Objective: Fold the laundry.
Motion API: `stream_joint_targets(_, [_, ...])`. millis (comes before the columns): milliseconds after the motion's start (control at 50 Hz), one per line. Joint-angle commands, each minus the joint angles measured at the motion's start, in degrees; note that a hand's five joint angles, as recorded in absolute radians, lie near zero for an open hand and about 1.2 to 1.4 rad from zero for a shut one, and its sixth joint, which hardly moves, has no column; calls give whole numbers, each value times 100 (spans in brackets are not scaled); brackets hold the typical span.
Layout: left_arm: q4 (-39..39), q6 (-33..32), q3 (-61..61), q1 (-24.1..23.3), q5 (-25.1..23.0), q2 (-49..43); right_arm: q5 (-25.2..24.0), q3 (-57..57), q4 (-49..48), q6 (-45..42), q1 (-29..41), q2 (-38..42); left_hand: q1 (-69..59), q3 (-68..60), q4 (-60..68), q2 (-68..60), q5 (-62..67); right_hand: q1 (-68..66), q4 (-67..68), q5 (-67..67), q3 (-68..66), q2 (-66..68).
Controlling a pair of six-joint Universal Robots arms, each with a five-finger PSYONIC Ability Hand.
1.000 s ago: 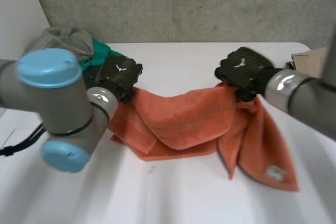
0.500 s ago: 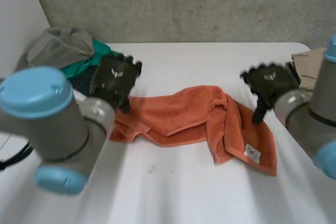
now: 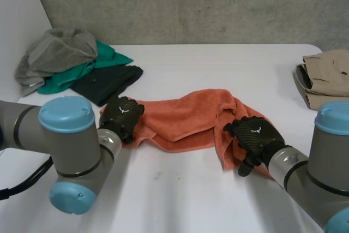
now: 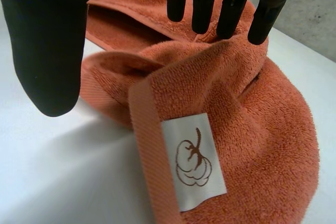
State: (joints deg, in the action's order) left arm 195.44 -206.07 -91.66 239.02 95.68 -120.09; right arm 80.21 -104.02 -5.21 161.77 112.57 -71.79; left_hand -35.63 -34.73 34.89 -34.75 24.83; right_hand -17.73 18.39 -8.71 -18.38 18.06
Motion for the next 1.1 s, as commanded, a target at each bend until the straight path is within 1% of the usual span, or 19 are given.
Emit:
stream_joint_targets(20, [-50,-64,333,31,3,-419,73,119,-129,-392,29,341,-1410,-1500,1484,-1498,1490,-833,766,-735,-768,799])
stream_joint_targets(120, [-41,-275,465,31,3,-577,38,233,-260,-445,116,587,-2637,-2727,2711,-2725,2717,-1186,1120,-1088,-1121,1153])
stream_joint_targets(140, [-50,-336,491,39,-6,-586,38,250,-287,-445,134,613,-3272,-3362,3346,-3360,3352,-1253,1187,-1155,-1188,1220])
stream_joint_targets(200, [-50,-425,492,40,3,-577,21,312,-392,-454,222,684,-4418,-4509,4493,-4506,4498,-1505,1439,-1407,-1440,1471])
stream_joint_targets(320, [-120,-460,386,-4,29,-472,12,461,-489,-454,371,789,-4437,-4527,4511,-4525,4517,-3033,2966,-2935,-2968,2999])
stream_joint_targets(380, [-374,-460,220,-13,38,-183,12,567,-481,-454,415,860,-4437,-4527,4511,-4525,4517,-3842,3776,-3744,-3777,3809])
stream_joint_targets(460, [-691,-407,-26,-13,38,222,-6,646,-446,-454,424,913,-4437,-4527,4511,-4525,4517,-5506,5439,-5408,-5441,5472])
stream_joint_targets(480, [-796,-390,-140,-31,38,379,-6,655,-445,-471,424,921,-4437,-4527,4511,-4525,4517,-6220,6153,-6122,-6155,6186])
stream_joint_targets(500, [-840,-390,-202,-31,38,468,-6,655,-437,-497,415,921,-4437,-4527,4511,-4525,4517,-6227,6161,-6129,-6162,6194])
stream_joint_targets(640, [-1078,-390,-563,-48,29,1180,3,576,-340,-1235,345,842,-4256,-4346,4330,-4344,4336,-6227,6161,-6129,-6162,6194])
stream_joint_targets(660, [-1078,-381,-572,-40,29,1242,12,541,-253,-1497,336,816,-3205,-3295,3279,-3293,3285,-6227,6161,-6129,-6162,6194])
stream_joint_targets(680, [-1078,-372,-598,-13,21,1355,12,532,-174,-1630,336,781,-1479,-1569,1553,-1567,1559,-6227,6161,-6129,-6162,6194])
stream_joint_targets(760, [-999,-390,-572,83,29,1453,-15,365,458,-2307,328,246,652,562,-578,564,-572,-6227,6161,-6129,-6162,6194])
stream_joint_targets(860, [-964,-416,-502,382,3,1392,-14,312,1407,-2984,144,-256,759,669,-685,671,-679,-6227,6161,-6129,-6162,6194])
stream_joint_targets(980, [-806,-434,-273,426,-120,795,12,321,1576,-2959,29,-511,625,534,-550,537,-545,-6227,6161,-6129,-6162,6194])
stream_joint_targets(1000, [-771,-434,-238,435,-164,716,20,321,1541,-2889,29,-537,608,517,-533,520,-528,-5550,5484,-5452,-5485,5517])
stream_joint_targets(1020, [-736,-442,-203,435,-216,619,29,312,1445,-2688,37,-546,607,517,-533,520,-528,-3345,3279,-3247,-3280,3312])
stream_joint_targets(1040, [-657,-443,-116,444,-313,444,55,312,1401,-2564,37,-546,557,467,-483,470,-478,-2491,2424,-2392,-2426,2457])
stream_joint_targets(1100, [-534,-451,8,470,-427,153,38,312,1321,-2091,37,-546,507,417,-433,419,-427,-1157,1091,-1059,-1092,1124])
